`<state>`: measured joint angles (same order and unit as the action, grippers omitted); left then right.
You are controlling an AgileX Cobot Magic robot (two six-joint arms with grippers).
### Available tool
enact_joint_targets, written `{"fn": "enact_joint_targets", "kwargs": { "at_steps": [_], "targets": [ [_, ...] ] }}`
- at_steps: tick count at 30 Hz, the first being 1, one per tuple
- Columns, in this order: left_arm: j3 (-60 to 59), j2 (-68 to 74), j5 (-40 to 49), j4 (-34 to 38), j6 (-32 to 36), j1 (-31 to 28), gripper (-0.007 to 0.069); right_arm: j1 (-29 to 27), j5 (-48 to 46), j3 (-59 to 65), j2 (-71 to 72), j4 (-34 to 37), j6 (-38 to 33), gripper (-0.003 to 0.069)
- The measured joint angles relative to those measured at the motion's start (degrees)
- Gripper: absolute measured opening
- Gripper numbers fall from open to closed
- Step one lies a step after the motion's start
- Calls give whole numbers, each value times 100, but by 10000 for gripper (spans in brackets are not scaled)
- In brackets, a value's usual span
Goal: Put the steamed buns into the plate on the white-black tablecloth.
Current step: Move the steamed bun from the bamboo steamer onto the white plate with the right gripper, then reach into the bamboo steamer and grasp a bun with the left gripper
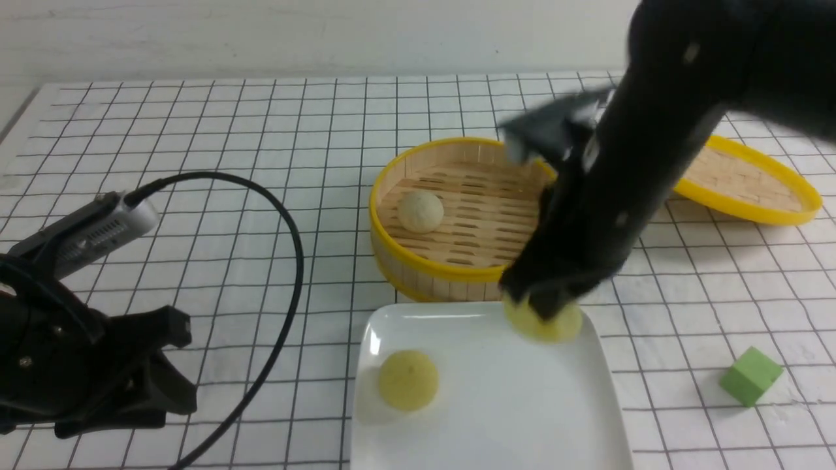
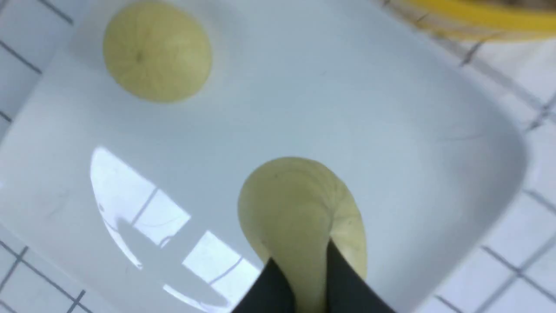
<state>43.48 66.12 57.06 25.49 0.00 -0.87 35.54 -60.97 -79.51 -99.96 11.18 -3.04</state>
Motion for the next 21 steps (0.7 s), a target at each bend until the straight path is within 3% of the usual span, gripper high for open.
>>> {"fn": "enact_joint_targets", "kwargs": {
  "at_steps": [3, 6, 7, 9, 12, 15, 17, 18, 19, 21],
  "targets": [
    [0, 0, 2, -10, 0, 0, 237, 390, 831, 838, -67, -205, 388, 118],
    [5, 0, -4, -10, 0, 0, 239, 572, 1313, 1211, -162, -404, 619, 275],
    [5, 0, -4, -10, 0, 0, 240, 581, 1313, 1220, -161, -405, 630, 286],
    [5, 0, 23, -10, 33, 0, 241, 603, 1257, 1159, -117, -404, 654, 410],
    [72, 4, 160, -10, 121, 0, 243, 603, 806, 863, 153, -541, 654, 470],
    [375, 59, 318, -12, 241, 0, 243, 603, -6, 452, 772, -992, 654, 428],
    [636, 151, 382, -3, 386, 0, 243, 603, -504, 355, 1287, -1336, 719, 323],
    [685, 164, 388, 4, 414, 0, 243, 603, -547, 356, 1339, -1369, 733, 309],
    [860, 311, 420, 91, 520, 6, 243, 603, -791, 374, 1810, -1571, 859, 174],
    [1032, 513, 478, 195, 677, 82, 243, 603, -874, 523, 2236, -1700, 1000, 58]
  ]
}}
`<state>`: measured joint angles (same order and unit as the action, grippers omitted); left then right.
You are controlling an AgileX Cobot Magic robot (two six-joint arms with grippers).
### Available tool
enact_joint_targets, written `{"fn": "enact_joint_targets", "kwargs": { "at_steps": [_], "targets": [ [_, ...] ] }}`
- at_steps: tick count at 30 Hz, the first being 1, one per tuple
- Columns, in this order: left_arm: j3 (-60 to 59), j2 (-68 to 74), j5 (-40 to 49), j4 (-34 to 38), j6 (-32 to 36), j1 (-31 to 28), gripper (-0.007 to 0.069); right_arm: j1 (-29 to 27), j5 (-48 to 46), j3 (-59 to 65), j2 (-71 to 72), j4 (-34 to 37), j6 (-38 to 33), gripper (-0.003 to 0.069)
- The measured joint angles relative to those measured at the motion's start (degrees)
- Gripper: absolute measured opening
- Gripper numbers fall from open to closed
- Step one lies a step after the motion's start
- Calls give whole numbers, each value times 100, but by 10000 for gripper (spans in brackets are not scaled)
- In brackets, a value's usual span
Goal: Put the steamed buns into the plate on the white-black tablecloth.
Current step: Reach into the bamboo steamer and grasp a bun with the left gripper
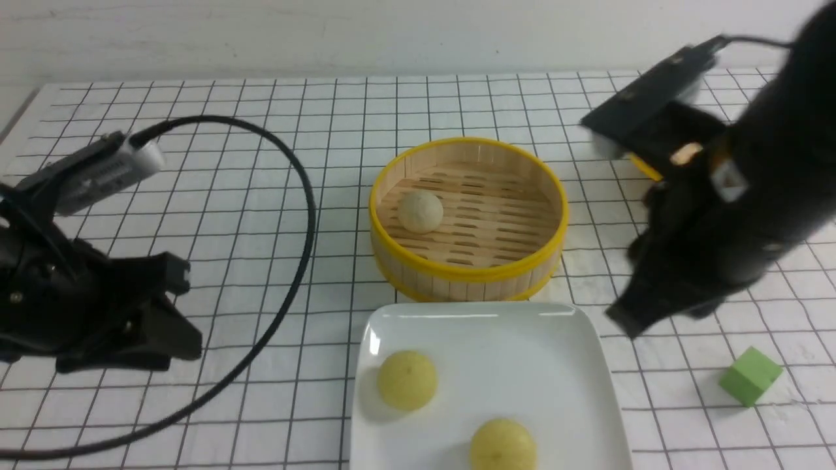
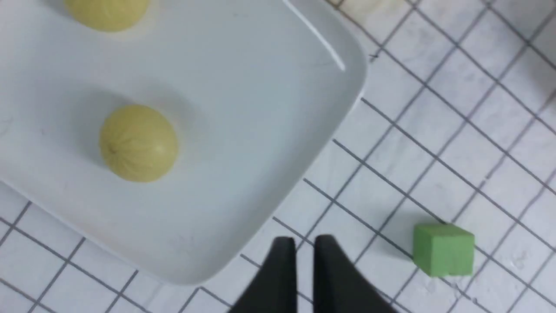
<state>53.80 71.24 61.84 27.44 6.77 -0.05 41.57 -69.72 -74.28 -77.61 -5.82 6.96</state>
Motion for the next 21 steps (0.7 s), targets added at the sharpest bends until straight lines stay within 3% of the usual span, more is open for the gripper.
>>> {"fn": "enact_joint_targets", "kwargs": {
  "at_steps": [2, 5, 6, 10, 18, 21],
  "targets": [
    [273, 342, 67, 55, 116, 330, 241, 0, -46, 399, 659, -8, 198, -10],
    [549, 639, 72, 70, 141, 828, 239, 0, -93, 910, 1132, -8, 352, -15],
    [793, 920, 14, 49, 77, 1268, 237, 0, -130, 1351, 1567, -29, 485, -16],
    [1806, 1790, -94, -350, -513, 2118, 241, 0, -107, 2271, 2271, -71, 723, -15],
    [4275, 3703, 213, -1638, -1709, 2793, 312, 0, 145, 2838, 2726, -71, 856, -15],
    [5650, 4711, 430, -2024, -1942, 2868, 393, 0, 320, 2837, 2737, -71, 861, -15]
  ]
}}
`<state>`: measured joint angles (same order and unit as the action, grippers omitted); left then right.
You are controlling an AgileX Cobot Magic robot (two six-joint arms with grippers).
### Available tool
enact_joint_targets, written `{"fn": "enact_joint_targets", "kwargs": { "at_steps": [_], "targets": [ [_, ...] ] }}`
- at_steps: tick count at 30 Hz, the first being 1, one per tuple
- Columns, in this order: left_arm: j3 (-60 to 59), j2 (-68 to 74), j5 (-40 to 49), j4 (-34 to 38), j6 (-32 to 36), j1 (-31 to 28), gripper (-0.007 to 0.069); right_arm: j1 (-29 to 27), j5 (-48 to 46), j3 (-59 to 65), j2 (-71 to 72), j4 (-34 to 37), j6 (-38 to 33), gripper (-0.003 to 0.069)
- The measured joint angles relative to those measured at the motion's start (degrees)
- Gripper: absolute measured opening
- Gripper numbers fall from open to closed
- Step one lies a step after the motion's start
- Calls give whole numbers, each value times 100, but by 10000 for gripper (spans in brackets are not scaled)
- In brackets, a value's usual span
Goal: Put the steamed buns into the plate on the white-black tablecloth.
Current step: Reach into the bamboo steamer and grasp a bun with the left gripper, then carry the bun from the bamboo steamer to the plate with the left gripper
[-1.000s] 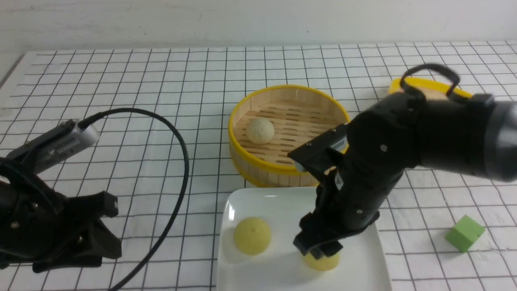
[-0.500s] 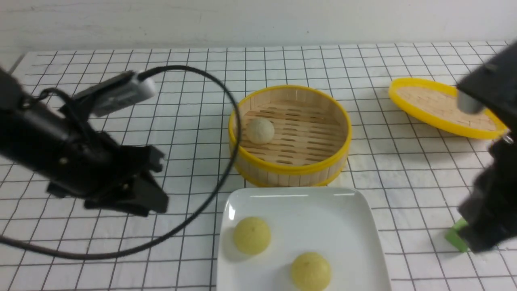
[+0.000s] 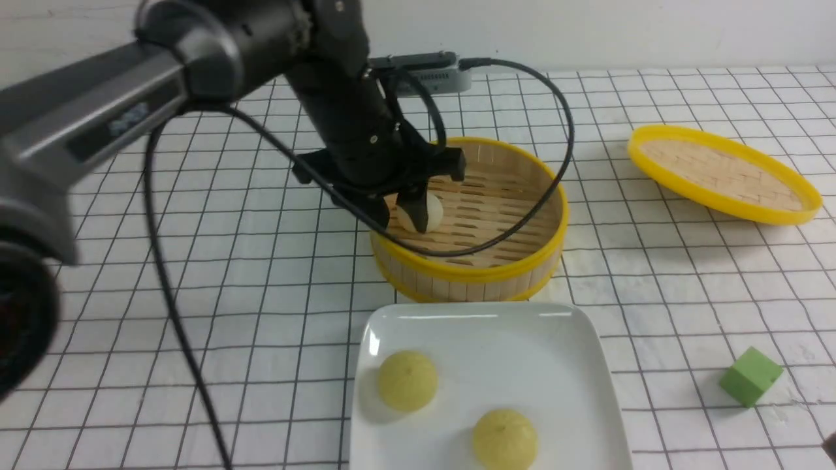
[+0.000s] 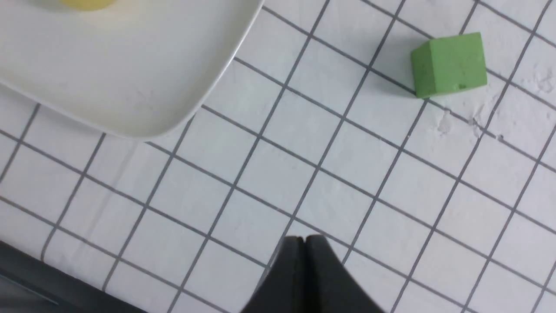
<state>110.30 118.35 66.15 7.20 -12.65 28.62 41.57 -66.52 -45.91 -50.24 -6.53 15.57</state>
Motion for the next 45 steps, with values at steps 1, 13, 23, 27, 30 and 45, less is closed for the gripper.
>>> {"fn": "enact_joint_targets", "kwargs": {
  "at_steps": [1, 13, 23, 27, 30, 45],
  "targets": [
    [191, 190, 14, -49, -11, 7, 409, 0, 35, 0, 0, 0, 0, -15],
    [1775, 1753, -317, -652, -42, 13, 440, 0, 328, 0, 0, -21, 6, -11],
    [2059, 1698, 266, -292, 69, 13, 32, 0, 295, 0, 128, -21, 14, -8],
    [2252, 1176, 466, 404, 209, 33, 27, 0, 78, 0, 536, -53, 14, -7],
    [2171, 320, 468, 652, 344, 242, 27, 0, -293, 0, 1207, -259, 21, -7],
    [-1358, -507, 384, 416, 352, 1903, 71, 0, -559, 0, 3039, -514, 745, -6]
  ]
}}
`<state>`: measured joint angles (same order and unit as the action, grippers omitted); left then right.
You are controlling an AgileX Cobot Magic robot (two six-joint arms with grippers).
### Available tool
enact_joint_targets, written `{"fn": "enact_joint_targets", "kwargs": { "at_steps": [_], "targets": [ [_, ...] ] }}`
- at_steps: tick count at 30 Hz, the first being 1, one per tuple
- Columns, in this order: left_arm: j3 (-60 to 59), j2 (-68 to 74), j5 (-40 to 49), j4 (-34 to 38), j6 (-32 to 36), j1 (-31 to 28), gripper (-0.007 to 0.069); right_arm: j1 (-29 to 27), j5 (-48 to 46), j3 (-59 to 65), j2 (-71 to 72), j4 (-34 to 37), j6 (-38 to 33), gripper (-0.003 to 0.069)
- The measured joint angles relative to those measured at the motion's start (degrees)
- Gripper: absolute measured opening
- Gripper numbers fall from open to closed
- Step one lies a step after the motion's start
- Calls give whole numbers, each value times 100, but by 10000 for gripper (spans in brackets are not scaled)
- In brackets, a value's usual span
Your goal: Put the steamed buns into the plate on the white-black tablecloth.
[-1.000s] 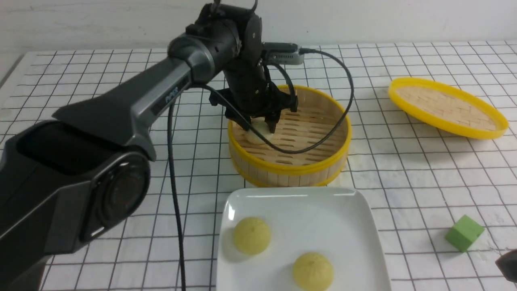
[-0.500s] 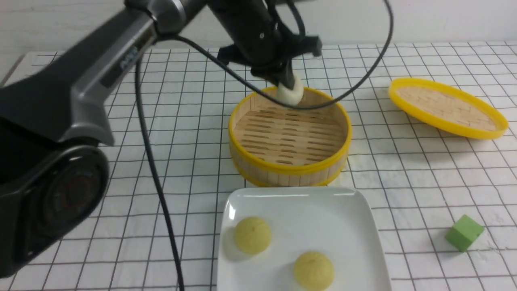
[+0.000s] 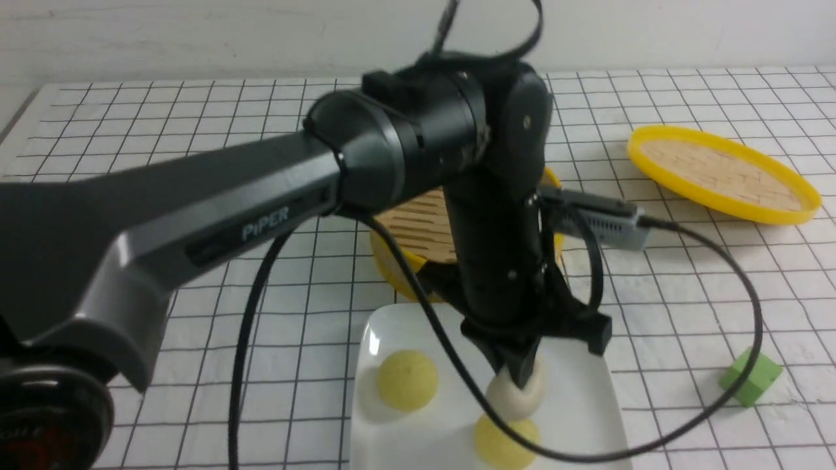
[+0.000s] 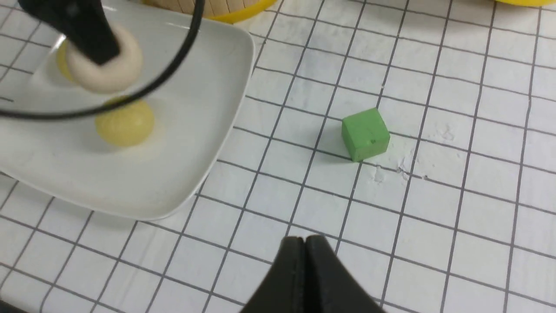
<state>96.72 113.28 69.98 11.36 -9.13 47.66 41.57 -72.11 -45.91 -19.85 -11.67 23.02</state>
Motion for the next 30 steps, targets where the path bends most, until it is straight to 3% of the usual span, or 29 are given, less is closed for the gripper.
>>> {"fn": "enact_joint_targets", "kwargs": {
  "at_steps": [8, 12, 16, 21, 23, 26, 30],
  "targets": [
    [-290, 43, -659, -402, -244, 64, 370, 0, 0, -170, 720, 133, 18, -6],
    [-295, 103, -851, -567, -263, 64, 470, 0, 0, -359, 1127, 271, 18, -6],
    [-295, 61, -898, -638, -269, 64, 493, 0, 0, -410, 1480, 327, 18, -6],
    [-295, -213, -892, -726, -355, 64, 474, 0, 0, -386, 2025, 290, 20, -1],
    [-295, -462, -892, -908, -388, 64, 417, 0, 18, -165, 2144, 101, 20, -1],
    [-295, -757, -845, -1136, -441, 64, 313, 0, 580, 423, 2153, -50, -21, 0],
    [-295, -1220, -742, -1397, -540, 64, 88, 0, 2738, 1631, 2132, 15, -46, 0]
  ]
}}
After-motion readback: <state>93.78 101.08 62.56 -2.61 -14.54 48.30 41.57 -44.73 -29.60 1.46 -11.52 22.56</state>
